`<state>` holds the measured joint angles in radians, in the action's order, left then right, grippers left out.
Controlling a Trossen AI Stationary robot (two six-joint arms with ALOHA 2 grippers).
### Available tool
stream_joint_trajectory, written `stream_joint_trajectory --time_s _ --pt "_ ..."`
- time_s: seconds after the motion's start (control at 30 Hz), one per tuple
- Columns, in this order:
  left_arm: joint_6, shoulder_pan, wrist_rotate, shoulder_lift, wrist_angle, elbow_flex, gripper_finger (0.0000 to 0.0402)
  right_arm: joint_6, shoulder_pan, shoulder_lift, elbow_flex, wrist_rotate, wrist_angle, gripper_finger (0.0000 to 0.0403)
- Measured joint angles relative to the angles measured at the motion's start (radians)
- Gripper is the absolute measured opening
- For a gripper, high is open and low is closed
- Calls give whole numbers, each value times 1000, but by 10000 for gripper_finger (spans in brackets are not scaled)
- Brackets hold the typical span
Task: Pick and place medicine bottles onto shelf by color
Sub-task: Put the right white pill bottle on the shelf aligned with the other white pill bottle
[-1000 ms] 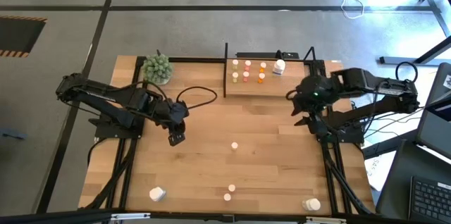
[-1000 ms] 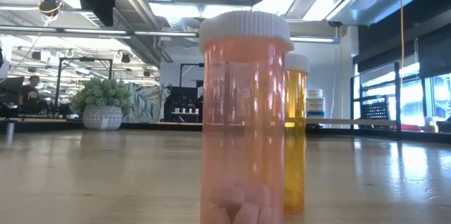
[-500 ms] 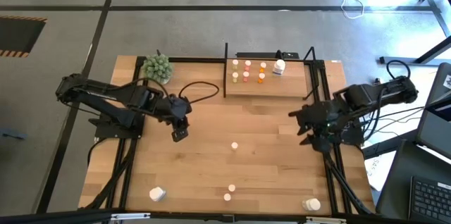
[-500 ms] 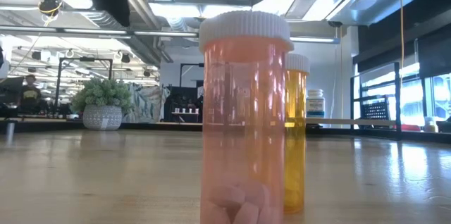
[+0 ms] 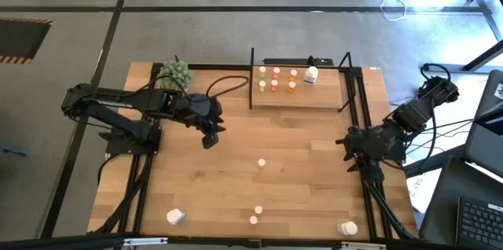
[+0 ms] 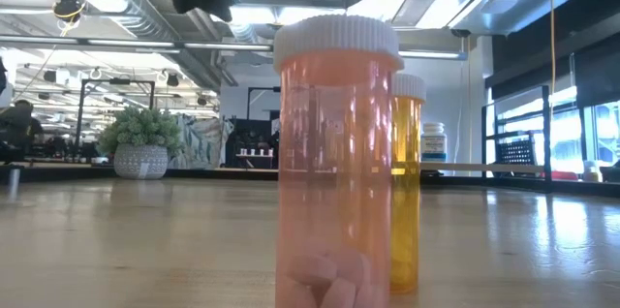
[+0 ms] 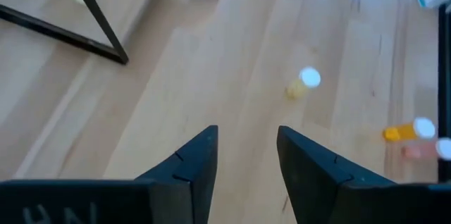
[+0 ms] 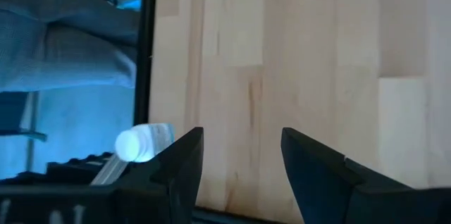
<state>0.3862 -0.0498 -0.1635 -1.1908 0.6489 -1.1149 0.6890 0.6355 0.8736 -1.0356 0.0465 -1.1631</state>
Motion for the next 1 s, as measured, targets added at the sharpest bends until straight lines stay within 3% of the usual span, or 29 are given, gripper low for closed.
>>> stream_joint_trajectory --time_s 0.43,0.57,0.67,1.0 --pt "-6 57 -116 0 -27 0 141 53 114 -34 45 86 12 193" --pt "-18 65 -108 0 -43 0 141 101 114 -34 45 105 24 193" --pt "-81 65 -104 0 -50 0 141 37 119 -23 45 147 52 193" --pt "-240 71 214 0 -155 0 141 21 176 71 45 115 56 193"
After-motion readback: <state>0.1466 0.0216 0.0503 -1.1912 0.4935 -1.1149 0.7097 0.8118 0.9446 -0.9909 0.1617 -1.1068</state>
